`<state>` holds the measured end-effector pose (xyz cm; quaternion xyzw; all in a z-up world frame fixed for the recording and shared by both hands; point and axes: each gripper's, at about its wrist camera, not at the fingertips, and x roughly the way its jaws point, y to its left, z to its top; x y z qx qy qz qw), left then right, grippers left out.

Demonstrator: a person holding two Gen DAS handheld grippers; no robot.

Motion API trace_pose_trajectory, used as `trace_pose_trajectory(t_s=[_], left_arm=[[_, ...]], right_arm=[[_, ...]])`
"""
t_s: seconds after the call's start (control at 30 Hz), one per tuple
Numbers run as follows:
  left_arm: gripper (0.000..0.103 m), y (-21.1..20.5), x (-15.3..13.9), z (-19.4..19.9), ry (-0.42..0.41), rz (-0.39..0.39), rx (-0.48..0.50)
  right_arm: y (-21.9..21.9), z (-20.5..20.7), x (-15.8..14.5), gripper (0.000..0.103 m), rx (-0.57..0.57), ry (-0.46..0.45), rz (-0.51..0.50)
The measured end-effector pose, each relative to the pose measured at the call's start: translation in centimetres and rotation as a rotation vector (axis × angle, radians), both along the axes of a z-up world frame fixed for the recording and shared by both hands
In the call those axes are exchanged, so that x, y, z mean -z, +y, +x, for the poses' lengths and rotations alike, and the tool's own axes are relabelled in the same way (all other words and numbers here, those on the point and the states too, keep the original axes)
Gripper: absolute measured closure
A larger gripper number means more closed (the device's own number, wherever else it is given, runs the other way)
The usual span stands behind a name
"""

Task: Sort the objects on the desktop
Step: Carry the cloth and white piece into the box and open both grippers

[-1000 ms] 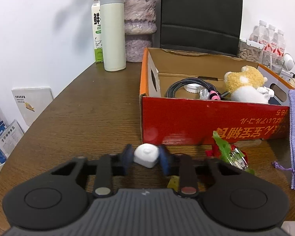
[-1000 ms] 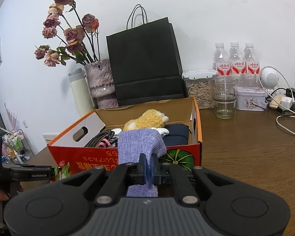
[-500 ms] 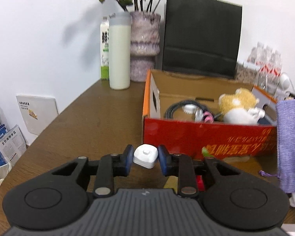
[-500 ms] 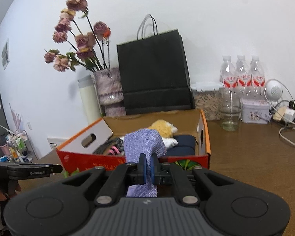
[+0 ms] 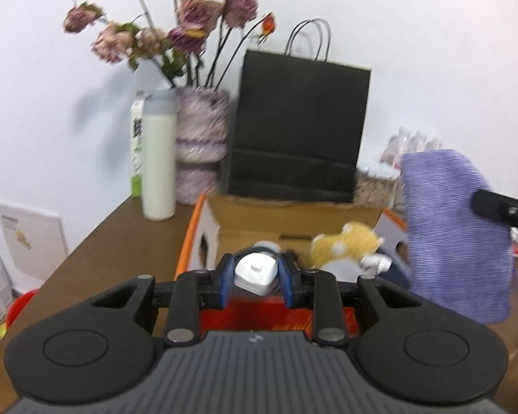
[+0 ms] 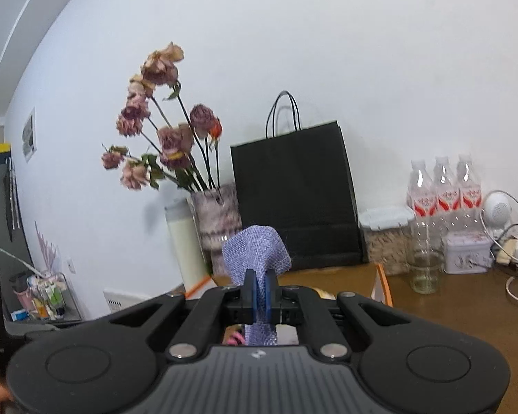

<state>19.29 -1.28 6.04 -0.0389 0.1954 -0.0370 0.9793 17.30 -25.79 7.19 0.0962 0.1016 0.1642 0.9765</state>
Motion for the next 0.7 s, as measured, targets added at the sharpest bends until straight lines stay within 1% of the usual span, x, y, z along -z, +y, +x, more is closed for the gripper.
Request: trace_pose_trajectory(t_s=[0.13, 0.3, 0.4, 0.5, 0.63, 0.7], left_arm=[[0.075, -1.0, -1.1, 1.8, -0.035, -0.003, 0.011], [0.075, -1.5, -1.2, 4.3, -0.042, -0.031, 0.02], [0.075, -1.7, -0.9, 5.9, -0.036, -0.032, 0.024], [0.075, -1.9, -0.4, 7.7, -0.029, -0.016, 0.022], [0.075, -2.0, 0.9, 10.5, 0.009, 0.009, 0.025], [0.075, -2.0, 1.7, 11.8, 0.03, 0.023, 0.021]], right_arm=[[0.4, 1.7, -0.8, 0.099, 0.003, -0.012, 0.02], [0.2, 4.8, -0.5, 0.099, 0.022, 0.005, 0.049], [-0.3, 6.9, 0.7, 0.099, 0.036, 0.038, 0.049], [-1.0, 9.4, 2.3, 0.099, 0.06, 0.092, 0.022], [-2.1, 12.5, 4.8, 0.099, 0.097, 0.175, -0.019], [-2.6, 13.7, 5.8, 0.099, 0.109, 0.202, -0.041]])
